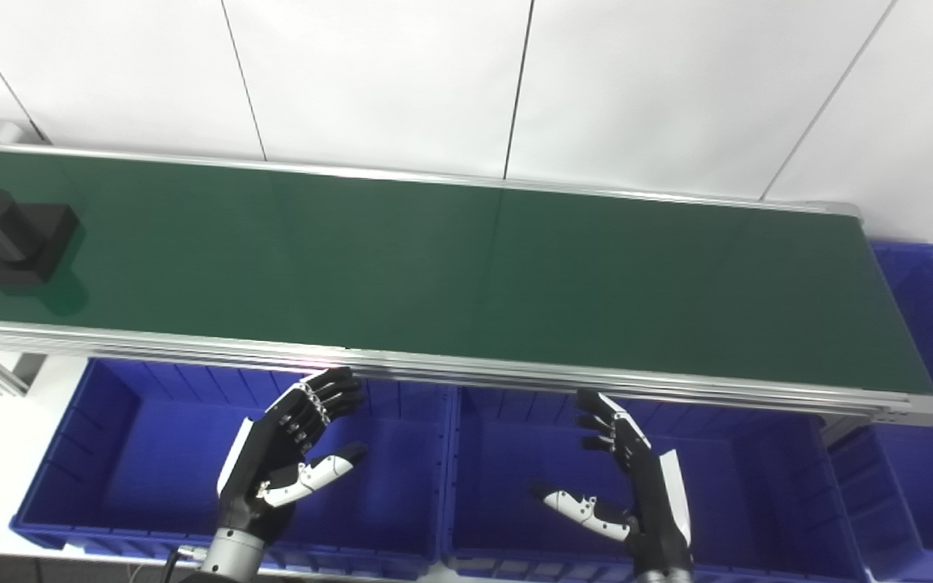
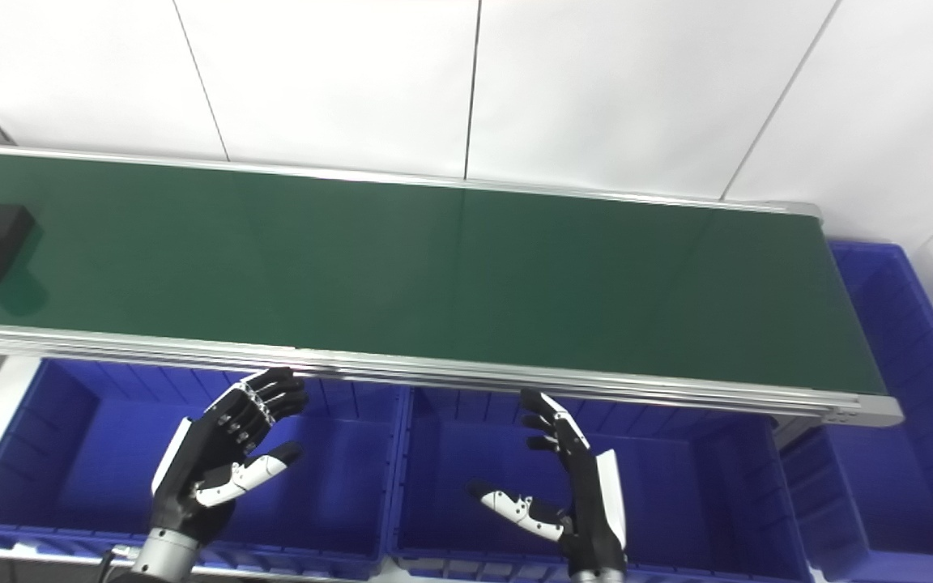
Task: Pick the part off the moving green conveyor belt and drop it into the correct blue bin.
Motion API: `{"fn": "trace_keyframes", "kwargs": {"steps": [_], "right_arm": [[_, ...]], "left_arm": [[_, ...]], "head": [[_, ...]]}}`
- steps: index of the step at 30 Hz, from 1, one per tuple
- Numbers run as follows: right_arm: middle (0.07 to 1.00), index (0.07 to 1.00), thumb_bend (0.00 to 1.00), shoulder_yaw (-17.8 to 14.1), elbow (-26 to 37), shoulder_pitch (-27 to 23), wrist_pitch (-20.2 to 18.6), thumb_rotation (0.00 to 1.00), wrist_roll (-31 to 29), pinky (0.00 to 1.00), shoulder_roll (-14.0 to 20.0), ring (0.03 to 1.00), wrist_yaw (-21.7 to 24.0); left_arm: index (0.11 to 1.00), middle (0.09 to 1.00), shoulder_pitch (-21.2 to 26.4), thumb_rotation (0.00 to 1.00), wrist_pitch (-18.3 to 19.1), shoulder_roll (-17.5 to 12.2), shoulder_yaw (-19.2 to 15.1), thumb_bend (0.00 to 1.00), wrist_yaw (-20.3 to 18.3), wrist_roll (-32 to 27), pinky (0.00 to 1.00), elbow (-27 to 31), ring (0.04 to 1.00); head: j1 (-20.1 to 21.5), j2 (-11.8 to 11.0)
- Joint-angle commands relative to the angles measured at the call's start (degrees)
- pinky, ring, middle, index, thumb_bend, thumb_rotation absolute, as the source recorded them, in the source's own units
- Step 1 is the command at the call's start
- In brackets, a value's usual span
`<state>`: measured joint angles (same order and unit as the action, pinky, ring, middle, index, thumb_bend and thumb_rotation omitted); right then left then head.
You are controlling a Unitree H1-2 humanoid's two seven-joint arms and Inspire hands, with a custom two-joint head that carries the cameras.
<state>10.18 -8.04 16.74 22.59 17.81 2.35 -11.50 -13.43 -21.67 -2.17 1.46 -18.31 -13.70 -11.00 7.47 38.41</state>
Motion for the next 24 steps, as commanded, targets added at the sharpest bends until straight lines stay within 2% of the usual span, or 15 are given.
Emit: {"fn": "trace_keyframes", "kwargs": {"steps": [1, 5, 18, 24], "right_arm": [[0.821, 0.821, 0.64, -0.08, 1.36, -0.32, 1.53, 0.01, 0.01, 0.68, -0.08, 0.78, 0.61], [0.813, 0.811, 0.66, -0.25, 0.98, -0.63, 2.57, 0.0, -0.55, 0.67, -0.26, 0.772, 0.36], [0.815, 0.812, 0.66, -0.54, 0.59, -0.98, 2.42, 0.01, -2.01, 0.68, 0.02, 0.775, 0.94], [0.813, 0.813, 0.66, -1.08, 0.2, -0.69, 3.11, 0.02, -2.53, 0.68, 0.69, 0.774, 1.49]], "left_arm": [[0.748, 0.752, 0.45, 0.0, -1.79, -0.36, 0.05, 0.62, 0.08, 0.21, 0.79, 1.36, 0.729], [0.755, 0.756, 0.71, 0.0, -1.5, -0.34, 0.13, 0.6, -0.31, -0.59, 0.79, 1.4, 0.731], [0.756, 0.753, 0.88, 0.0, -1.19, -0.2, 0.51, 0.6, -0.54, -0.97, 0.78, 1.33, 0.723], [0.757, 0.749, 0.66, 0.0, -2.51, 0.39, 0.87, 0.61, -0.7, -0.8, 0.78, 0.34, 0.725]], "head": [[-0.13, 0.01], [-0.24, 0.11], [-0.96, -0.32], [-4.48, -1.33]]}}
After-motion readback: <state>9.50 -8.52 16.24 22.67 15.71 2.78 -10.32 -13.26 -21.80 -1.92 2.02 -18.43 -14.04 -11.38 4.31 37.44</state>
